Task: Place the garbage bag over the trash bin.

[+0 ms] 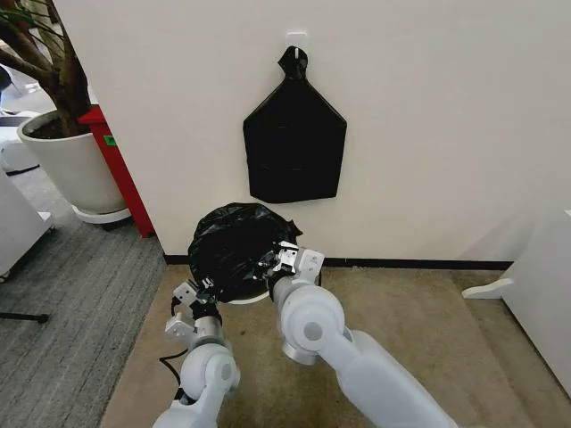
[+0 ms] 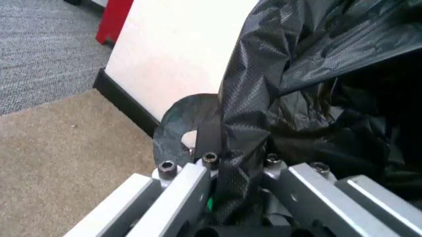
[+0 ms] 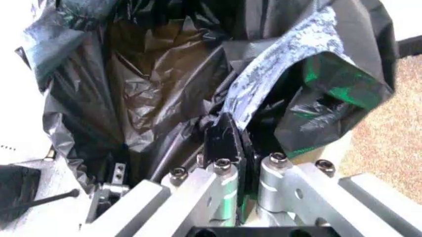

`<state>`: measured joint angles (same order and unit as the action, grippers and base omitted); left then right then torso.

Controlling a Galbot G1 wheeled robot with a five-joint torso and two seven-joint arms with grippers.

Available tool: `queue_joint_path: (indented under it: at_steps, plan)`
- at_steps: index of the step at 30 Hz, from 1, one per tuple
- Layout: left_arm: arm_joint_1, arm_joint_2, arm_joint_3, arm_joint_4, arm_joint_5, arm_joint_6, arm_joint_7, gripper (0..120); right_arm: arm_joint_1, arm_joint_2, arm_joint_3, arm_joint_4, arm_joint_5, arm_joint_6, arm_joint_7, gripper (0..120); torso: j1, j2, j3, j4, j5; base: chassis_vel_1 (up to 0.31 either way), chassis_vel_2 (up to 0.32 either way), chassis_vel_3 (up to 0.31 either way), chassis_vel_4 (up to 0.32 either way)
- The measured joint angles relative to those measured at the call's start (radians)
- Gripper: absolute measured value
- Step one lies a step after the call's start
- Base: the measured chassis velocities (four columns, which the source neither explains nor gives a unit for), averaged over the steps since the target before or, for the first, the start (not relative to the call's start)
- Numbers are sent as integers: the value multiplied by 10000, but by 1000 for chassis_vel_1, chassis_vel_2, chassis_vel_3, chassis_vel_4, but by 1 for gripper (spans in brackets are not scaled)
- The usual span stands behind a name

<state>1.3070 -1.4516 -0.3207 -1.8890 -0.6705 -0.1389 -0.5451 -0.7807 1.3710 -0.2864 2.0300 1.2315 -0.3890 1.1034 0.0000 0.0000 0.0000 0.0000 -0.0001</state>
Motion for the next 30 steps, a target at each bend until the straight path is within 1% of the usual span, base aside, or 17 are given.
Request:
queue_joint_path:
  at_steps: [4,8,10,15,24,29,30]
  plan:
    - [-39,16,-77,-18,-114,0,-56,1,-152,-120,-34,127,-104,-4,-39,0,0,0,0,1,2,0,0,0,0]
    - [-110,51,-191,-92,-330,6,-138,1,-343,-541,-32,318,-168,-6,-106,0,0,0,0,0,1,0,0,0,0]
    - [-122,51,-218,-111,-387,12,-158,1,-387,-631,-23,362,-185,-6,-120,0,0,0,0,0,2,0,0,0,0]
    - [-207,-41,-329,-196,-720,32,-280,1,-921,-1113,112,674,-378,-21,-263,0,0,0,0,-1,2,0,0,0,0]
    - [-201,-96,-321,-407,-1085,74,-375,1,-1615,-1452,321,745,-732,-35,-541,0,0,0,-1,-1,2,0,0,0,0]
    - [-5,-190,-255,-836,-1778,244,-583,1,-1605,-1491,349,421,-1000,-17,-740,0,0,0,-1,0,2,0,0,0,0]
    - [-5,-190,-255,-836,-1778,244,-583,1,-1605,-1491,349,421,-1000,-17,-740,0,0,0,-1,0,2,0,0,0,0]
